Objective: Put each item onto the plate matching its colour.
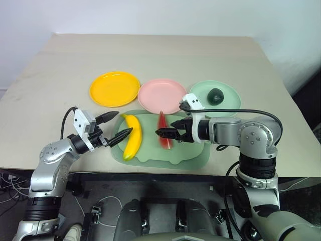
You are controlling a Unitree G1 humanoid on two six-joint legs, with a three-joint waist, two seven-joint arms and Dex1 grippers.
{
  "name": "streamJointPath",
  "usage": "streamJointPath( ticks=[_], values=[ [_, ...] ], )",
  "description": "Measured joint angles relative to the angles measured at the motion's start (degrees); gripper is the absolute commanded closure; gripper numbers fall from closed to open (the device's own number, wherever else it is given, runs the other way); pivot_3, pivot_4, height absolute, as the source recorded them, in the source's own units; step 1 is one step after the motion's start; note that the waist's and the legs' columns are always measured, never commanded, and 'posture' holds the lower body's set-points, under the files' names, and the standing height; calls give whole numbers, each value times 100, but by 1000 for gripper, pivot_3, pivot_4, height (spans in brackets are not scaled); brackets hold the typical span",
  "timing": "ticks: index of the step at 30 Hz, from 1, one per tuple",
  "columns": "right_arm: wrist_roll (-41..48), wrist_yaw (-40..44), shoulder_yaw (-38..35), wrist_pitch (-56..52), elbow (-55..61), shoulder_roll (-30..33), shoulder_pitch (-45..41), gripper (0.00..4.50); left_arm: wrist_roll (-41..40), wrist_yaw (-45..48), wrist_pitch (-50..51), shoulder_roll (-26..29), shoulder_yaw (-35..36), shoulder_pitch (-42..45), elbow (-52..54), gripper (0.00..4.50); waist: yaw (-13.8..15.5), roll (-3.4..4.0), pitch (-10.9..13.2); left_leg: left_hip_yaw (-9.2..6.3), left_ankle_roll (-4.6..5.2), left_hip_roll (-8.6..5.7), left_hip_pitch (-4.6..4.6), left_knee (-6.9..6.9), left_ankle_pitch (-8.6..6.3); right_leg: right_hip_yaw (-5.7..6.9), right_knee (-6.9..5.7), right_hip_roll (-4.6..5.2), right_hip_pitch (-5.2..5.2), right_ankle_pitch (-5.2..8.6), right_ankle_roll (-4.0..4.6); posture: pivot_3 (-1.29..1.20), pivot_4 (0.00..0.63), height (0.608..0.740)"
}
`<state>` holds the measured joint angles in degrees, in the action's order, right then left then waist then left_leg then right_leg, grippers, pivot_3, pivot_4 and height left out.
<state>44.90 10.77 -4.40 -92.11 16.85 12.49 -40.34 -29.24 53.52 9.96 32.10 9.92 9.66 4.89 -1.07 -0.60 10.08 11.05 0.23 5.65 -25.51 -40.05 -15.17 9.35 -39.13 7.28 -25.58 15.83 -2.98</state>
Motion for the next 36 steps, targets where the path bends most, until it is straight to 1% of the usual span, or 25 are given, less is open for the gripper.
streamJointPath(
  ticks=[6,9,14,20,23,24,25,27,28,30,31,36],
  values=[
    [-91,-352,420,0,-311,4,-98,14,-85,-1,253,39,0,-44,267,0,-12,0,0,0,-1,0,0,1,0,0,0,-1,-1,0,0,0,150,695],
    [-196,-427,635,0,-380,-21,-223,14,-173,60,487,164,0,-140,448,0,-13,0,0,1,-1,1,-1,1,1,0,0,-2,-3,0,0,0,150,695],
    [-439,-445,907,0,-516,-45,-342,14,-295,156,736,402,8,-245,669,0,-2,1,1,0,-1,4,-3,1,0,0,1,-1,-4,0,0,0,150,695],
    [-751,-336,1392,0,-572,-5,-521,14,-339,157,808,552,46,-242,713,0,-14,1,1,1,-2,4,-3,4,0,-1,1,-2,-7,1,0,0,150,695],
    [-871,-198,1687,21,-538,120,-616,14,-340,147,806,556,73,-245,713,0,-13,1,0,1,-2,4,-3,4,0,-1,1,-2,-7,0,0,0,150,695],
    [-905,-142,1802,46,-521,182,-644,386,-340,142,805,555,92,-254,713,0,-12,1,0,1,-2,5,-3,4,0,-1,1,-2,-7,1,0,0,150,695],
    [-974,-88,1972,87,-507,261,-685,566,-340,134,805,555,117,-267,713,0,-12,1,0,1,-2,6,-3,4,0,-1,1,-2,-7,1,0,0,150,695],
    [-1083,-13,2231,150,-460,366,-731,1198,-340,126,803,555,131,-290,713,0,-13,1,0,1,-2,6,-3,4,0,-1,2,-1,-7,1,0,0,150,695],
    [-1119,23,2326,169,-449,401,-754,1595,-340,120,803,555,135,-304,713,0,-13,1,0,1,-2,7,-3,5,0,-1,2,-1,-7,1,0,0,150,695],
    [-1176,115,2420,187,-406,428,-791,2161,-340,109,803,553,143,-319,715,0,-13,0,0,1,-2,7,-3,5,0,-1,2,-1,-8,1,0,0,150,695],
    [-1205,149,2441,193,-383,430,-800,2228,-340,105,803,552,149,-322,716,0,-12,0,0,1,-2,7,-3,5,0,-1,2,-1,-8,1,0,0,150,695],
    [-1330,354,2595,267,-315,503,-841,2266,-340,91,801,551,193,-379,728,0,-12,0,0,2,-2,8,-3,5,-1,-1,2,-1,-8,1,0,0,150,695]
  ],
)
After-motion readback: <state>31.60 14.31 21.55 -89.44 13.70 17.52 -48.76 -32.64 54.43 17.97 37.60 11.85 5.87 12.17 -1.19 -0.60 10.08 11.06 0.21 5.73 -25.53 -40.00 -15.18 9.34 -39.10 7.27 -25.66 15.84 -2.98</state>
